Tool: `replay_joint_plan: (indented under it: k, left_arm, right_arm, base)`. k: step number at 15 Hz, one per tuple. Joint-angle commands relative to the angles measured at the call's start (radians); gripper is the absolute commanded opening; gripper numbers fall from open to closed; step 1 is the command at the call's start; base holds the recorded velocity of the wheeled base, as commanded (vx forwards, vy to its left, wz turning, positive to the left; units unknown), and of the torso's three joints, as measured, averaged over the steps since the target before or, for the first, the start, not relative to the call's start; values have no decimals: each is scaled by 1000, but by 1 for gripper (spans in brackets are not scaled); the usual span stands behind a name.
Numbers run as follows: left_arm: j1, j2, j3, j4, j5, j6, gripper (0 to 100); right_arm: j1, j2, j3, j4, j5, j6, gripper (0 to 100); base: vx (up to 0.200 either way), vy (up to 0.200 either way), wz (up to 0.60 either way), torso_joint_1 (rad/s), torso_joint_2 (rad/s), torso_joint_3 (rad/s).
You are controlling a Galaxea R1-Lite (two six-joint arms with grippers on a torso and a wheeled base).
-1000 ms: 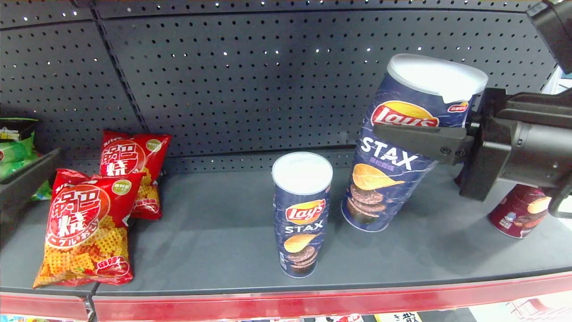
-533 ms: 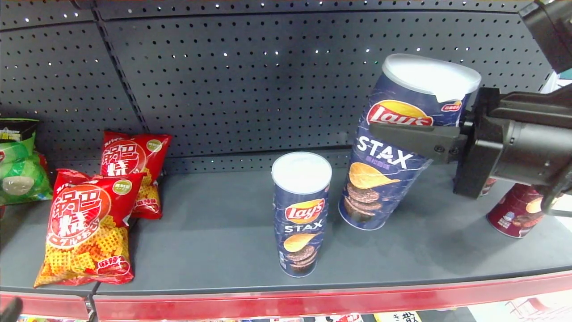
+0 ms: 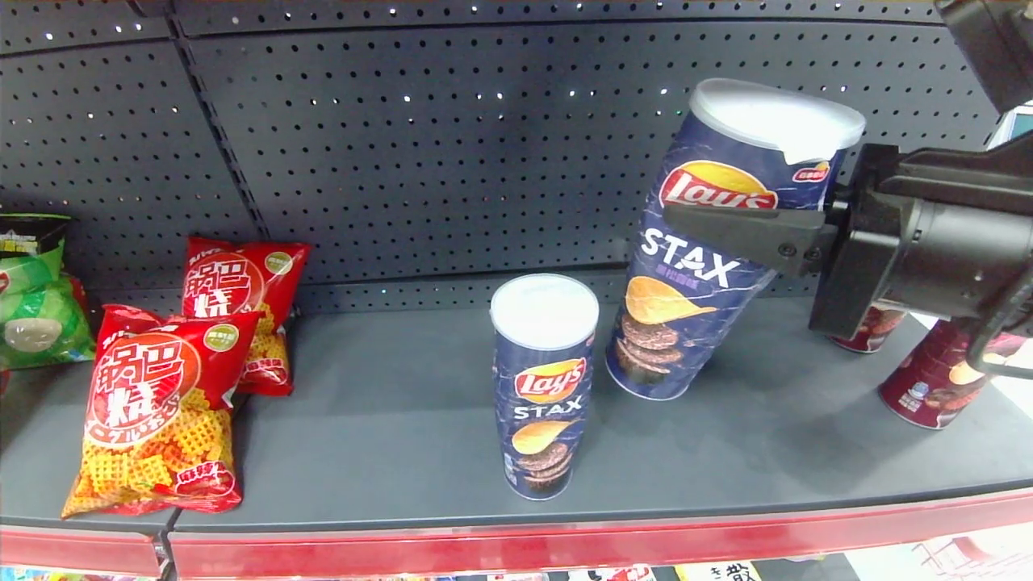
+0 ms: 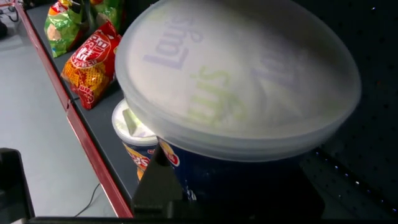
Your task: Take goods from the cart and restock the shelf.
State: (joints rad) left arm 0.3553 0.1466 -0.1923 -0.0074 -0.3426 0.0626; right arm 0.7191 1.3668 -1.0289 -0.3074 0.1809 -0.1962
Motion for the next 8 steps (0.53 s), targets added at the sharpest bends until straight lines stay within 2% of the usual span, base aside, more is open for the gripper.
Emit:
replay_joint_plan:
  k: [1, 2, 3, 5, 6, 7, 8]
  left_arm:
    - [-124, 54, 57, -72, -19, -1, 100]
    - [-196, 87, 63, -100, -18, -3, 100]
    - [-245, 85, 85, -123, -12, -3, 100]
    - [-243, 25, 117, -121, 13, -3, 100]
    - [-240, -55, 191, -120, 108, 8, 100]
    - [-239, -51, 191, -105, 197, 8, 100]
    - [-239, -51, 192, -29, 283, 8, 100]
  right_arm:
    - [-3, -12, 3, 1, 0, 0, 0]
    - [-3, -17, 6, 1, 0, 0, 0]
    - [-3, -17, 6, 1, -1, 0, 0]
    - [-3, -18, 4, 1, -1, 0, 0]
    - [-3, -17, 6, 1, -1, 0, 0]
    - [-3, -18, 7, 1, -1, 0, 0]
    - [-3, -18, 3, 1, -3, 0, 0]
  base:
    - [0, 0, 0, 0, 0, 0]
    - [0, 0, 0, 0, 0, 0]
    - [0, 0, 0, 0, 0, 0]
    - [0, 0, 0, 0, 0, 0]
    - [0, 0, 0, 0, 0, 0]
    - [0, 0, 0, 0, 0, 0]
    - [0, 0, 0, 0, 0, 0]
